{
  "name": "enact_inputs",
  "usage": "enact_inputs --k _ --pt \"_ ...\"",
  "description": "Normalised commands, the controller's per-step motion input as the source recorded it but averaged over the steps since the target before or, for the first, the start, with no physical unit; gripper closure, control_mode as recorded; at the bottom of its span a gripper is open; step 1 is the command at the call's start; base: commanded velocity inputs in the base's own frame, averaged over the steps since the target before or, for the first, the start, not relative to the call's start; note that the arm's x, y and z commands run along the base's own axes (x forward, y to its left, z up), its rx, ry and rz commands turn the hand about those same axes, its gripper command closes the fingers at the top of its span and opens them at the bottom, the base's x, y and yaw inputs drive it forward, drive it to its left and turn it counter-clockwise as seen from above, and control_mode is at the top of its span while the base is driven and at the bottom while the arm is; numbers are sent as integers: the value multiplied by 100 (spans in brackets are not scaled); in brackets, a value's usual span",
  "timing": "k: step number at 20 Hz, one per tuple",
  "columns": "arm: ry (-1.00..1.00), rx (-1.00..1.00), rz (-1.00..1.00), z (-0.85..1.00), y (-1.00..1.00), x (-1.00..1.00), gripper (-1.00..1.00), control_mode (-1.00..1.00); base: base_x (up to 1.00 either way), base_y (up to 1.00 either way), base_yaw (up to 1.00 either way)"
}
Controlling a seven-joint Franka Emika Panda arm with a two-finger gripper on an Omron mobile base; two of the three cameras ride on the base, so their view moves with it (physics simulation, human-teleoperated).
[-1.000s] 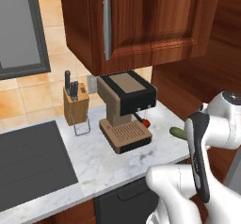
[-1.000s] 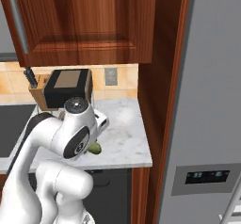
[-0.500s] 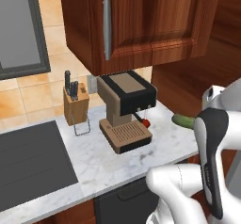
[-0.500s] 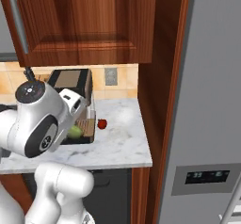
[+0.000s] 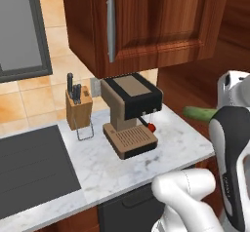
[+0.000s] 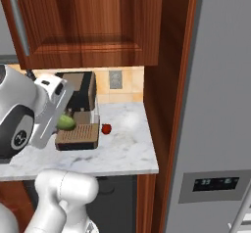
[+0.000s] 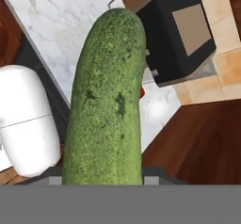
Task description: Place the liquor on the top shelf of the fridge to keep it out of children's reach, and place the cucumber and bell pepper on lower shelves for easy access.
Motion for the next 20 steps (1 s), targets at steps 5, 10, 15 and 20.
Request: enact_inputs --k 5,10,15,20 --pt "-1 -3 1 15 0 -16 100 100 -42 -7 0" --pt "0 0 0 0 0 0 100 100 -69 -59 -15" --pt "0 0 0 0 0 0 100 100 -29 -81 -41" --pt "0 0 0 0 0 0 100 100 -1 -77 -55"
